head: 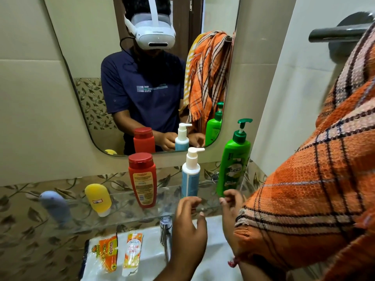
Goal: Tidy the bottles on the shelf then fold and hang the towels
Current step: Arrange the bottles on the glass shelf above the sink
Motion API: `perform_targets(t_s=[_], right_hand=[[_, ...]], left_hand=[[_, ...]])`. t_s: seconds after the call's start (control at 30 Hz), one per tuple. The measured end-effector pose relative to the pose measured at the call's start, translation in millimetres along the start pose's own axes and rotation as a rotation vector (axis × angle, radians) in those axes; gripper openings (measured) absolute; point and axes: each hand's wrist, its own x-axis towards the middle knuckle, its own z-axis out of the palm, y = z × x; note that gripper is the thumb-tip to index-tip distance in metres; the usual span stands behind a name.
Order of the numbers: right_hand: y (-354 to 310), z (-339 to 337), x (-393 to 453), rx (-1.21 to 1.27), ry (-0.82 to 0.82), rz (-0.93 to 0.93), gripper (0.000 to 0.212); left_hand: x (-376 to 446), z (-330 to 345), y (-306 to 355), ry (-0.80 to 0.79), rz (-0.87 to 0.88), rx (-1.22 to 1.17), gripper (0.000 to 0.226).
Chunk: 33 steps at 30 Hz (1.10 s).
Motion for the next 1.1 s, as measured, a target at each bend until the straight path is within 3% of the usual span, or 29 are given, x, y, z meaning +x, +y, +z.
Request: perform_targets(t_s=[0.03,0.1,0.2,0.37,0.63,0.73,0.83,1.1], right_hand=[[1.7,3.4,-4.3,0.029,-0.033,0.003,0.013],[5.9,13.5,-10.6,-0.045,-0.157,-0.002,0.026],[-8.0,25.4,-7.7,-0.196,-0.372,0.007,0.044],[-18.5,31.9,6.5,-0.229,-0.506,0.006,0.041],[-16.7,36.5,7.6,-0.194,-0.503,-0.017,0.048],[-14.4,37.6,2.6,-0.188,-0.425,-0.05,0.06],[-14.7,34.8,-7.5,-0.177,-0.35,-0.086,0.059],[-33.8,16.1,-55.4,-0.168,-0.299,-0.116,0.047]], left_hand=[[-0.1,-2.9,-5.2,0.057,0.002,0.008,0.044],[3.4,-7.3,-10.8,0.092,-0.037,0.001,0.048],[14.3,-8.8,-13.2,-0.046,-0.16,-0.012,0.059],[27.7,-13.8,-14.1,-0.18,-0.278,-0.056,0.073],[31.7,-21.0,-10.4,-0.214,-0.321,-0.11,0.078],[25.9,-23.8,-9.8,-0.192,-0.32,-0.131,0.076],[12.5,-26.8,-10.2,-0.158,-0.31,-0.155,0.074],[-16.8,-55.9,-9.5,-0.128,-0.207,-0.145,0.044]])
